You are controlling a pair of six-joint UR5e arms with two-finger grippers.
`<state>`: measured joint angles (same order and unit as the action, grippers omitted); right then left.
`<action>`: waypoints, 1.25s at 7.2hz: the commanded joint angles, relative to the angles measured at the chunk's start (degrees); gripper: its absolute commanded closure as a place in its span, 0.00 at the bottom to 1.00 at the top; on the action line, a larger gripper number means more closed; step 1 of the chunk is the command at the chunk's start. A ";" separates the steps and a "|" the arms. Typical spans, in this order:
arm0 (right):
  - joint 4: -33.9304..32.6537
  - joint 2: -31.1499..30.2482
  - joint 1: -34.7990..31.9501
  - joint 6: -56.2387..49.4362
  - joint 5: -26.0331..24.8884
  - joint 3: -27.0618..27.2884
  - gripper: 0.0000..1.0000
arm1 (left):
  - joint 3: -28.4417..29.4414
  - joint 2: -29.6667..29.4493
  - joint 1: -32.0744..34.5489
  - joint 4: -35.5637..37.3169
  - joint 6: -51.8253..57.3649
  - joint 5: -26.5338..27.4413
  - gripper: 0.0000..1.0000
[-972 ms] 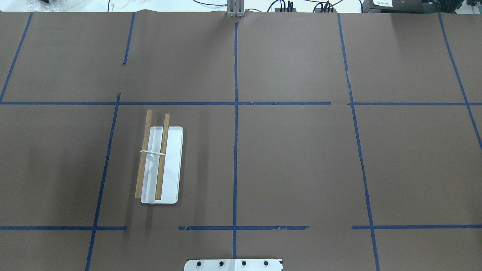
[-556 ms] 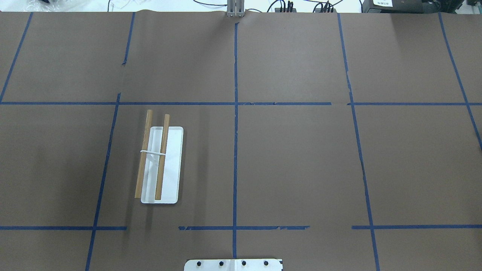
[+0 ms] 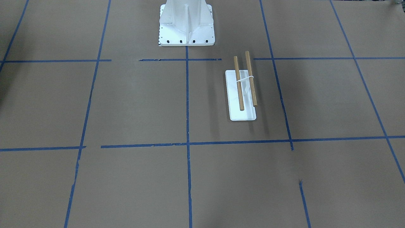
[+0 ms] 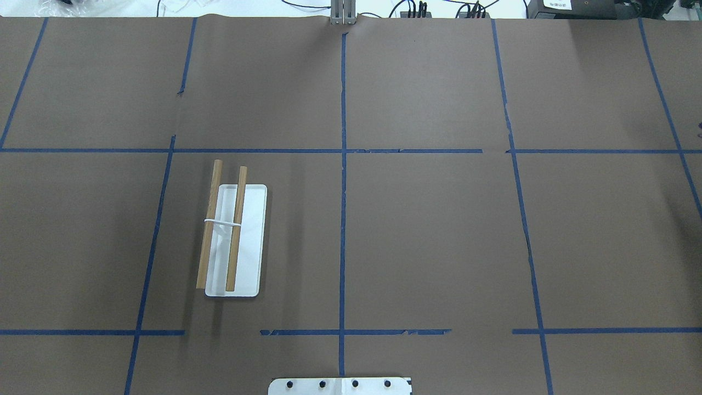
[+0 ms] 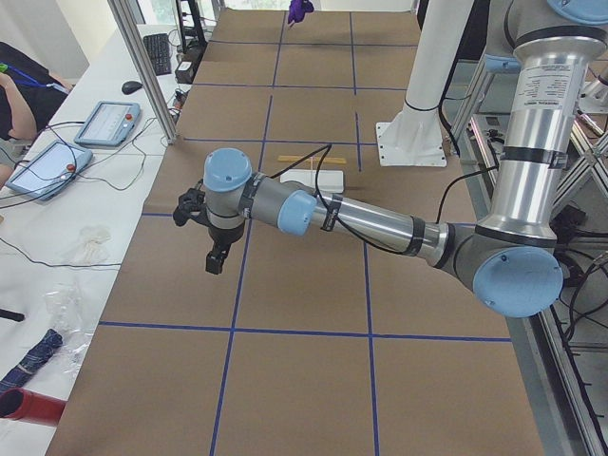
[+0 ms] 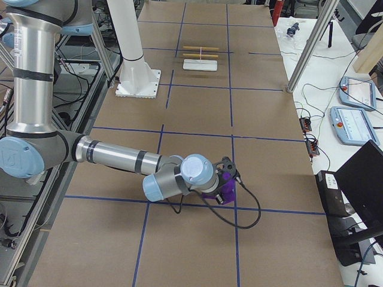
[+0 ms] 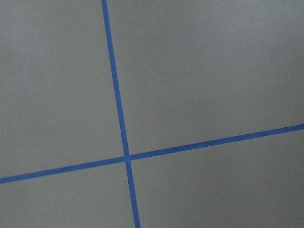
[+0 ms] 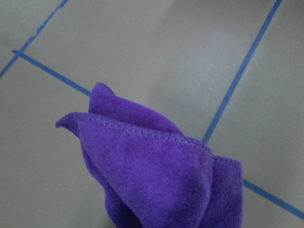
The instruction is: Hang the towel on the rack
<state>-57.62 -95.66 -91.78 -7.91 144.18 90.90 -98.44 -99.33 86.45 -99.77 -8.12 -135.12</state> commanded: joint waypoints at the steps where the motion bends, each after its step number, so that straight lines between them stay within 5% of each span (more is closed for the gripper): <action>1: 0.23 6.42 7.81 21.53 -0.30 6.99 1.00 | -0.08 -5.32 -4.78 -2.88 -12.05 -0.06 0.00; 3: 0.32 12.75 14.32 43.13 -1.43 10.60 1.00 | 0.27 -7.53 -7.85 -11.27 -26.86 -0.32 0.00; 6: 0.14 23.73 31.52 71.73 -17.90 16.41 1.00 | -0.17 -10.95 -13.83 -20.52 -50.07 -0.50 0.00; 7: 0.06 26.55 37.23 74.85 -23.19 17.03 1.00 | -0.26 -13.06 -18.38 -23.16 -58.94 -0.50 0.00; 9: 0.06 33.84 43.85 74.27 -24.12 16.86 1.00 | 0.01 -19.03 -24.81 -24.68 -70.41 -0.50 0.00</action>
<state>-57.55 -66.34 -52.41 65.73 121.44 107.74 -98.48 -114.82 65.71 -123.33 -71.15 -135.61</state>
